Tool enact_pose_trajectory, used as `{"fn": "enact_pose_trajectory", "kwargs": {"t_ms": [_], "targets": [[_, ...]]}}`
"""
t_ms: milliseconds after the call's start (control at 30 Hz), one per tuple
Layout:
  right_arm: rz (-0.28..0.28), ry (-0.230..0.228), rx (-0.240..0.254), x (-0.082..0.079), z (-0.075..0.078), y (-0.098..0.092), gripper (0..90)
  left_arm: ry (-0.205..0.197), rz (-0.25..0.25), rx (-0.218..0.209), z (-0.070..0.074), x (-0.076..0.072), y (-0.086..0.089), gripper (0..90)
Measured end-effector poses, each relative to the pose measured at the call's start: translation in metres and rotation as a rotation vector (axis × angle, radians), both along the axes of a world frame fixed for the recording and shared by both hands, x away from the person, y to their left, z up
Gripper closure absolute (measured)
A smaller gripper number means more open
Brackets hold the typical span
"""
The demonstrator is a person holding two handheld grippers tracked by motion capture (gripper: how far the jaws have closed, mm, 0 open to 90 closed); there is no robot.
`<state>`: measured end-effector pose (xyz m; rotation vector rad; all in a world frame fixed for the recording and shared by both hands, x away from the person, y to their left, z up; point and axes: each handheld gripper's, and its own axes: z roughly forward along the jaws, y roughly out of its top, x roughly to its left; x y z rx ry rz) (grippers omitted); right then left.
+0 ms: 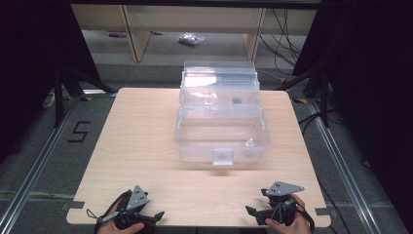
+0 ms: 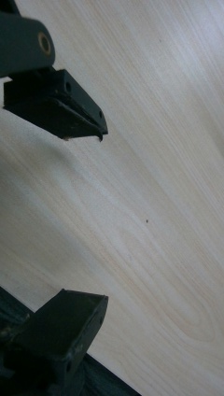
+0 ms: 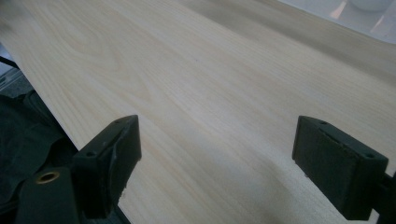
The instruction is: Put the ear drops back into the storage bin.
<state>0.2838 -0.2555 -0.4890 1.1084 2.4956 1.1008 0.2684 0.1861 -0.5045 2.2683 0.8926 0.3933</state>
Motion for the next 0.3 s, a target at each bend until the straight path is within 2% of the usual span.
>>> {"fn": "enact_pose_trajectory", "kwargs": {"t_ms": [33, 67, 100, 167, 233, 267, 300], "targets": [[-0.017, 0.017, -0.001, -0.0011, 0.0005, 0.0, 16.4, -0.003, 0.004, -0.004, 0.0, -0.0003, -0.0001, 14.9], [-0.024, 0.005, -0.011, -0.0008, 0.0003, -0.0008, 16.4, -0.003, 0.005, -0.005, 0.0001, -0.0003, -0.0001, 14.9], [-0.038, 0.023, -0.004, -0.0015, 0.0005, -0.0005, 16.4, -0.004, 0.007, -0.007, 0.0, -0.0003, -0.0002, 15.0], [-0.049, 0.025, -0.009, -0.0012, 0.0006, -0.0016, 16.4, -0.003, 0.003, -0.001, 0.0001, -0.0002, 0.0, 14.9], [-0.038, 0.0, -0.011, 0.0009, -0.001, -0.0032, 16.4, -0.003, 0.002, -0.001, 0.0001, -0.0002, -0.0003, 14.9], [-0.034, 0.013, -0.012, 0.0012, -0.0008, -0.0034, 16.4, -0.002, 0.003, 0.004, 0.0002, -0.0002, -0.0005, 14.9], [-0.059, 0.034, -0.01, -0.0001, 0.0004, -0.0032, 16.4, -0.001, 0.003, 0.007, 0.0004, -0.0003, -0.0004, 14.9]]}}
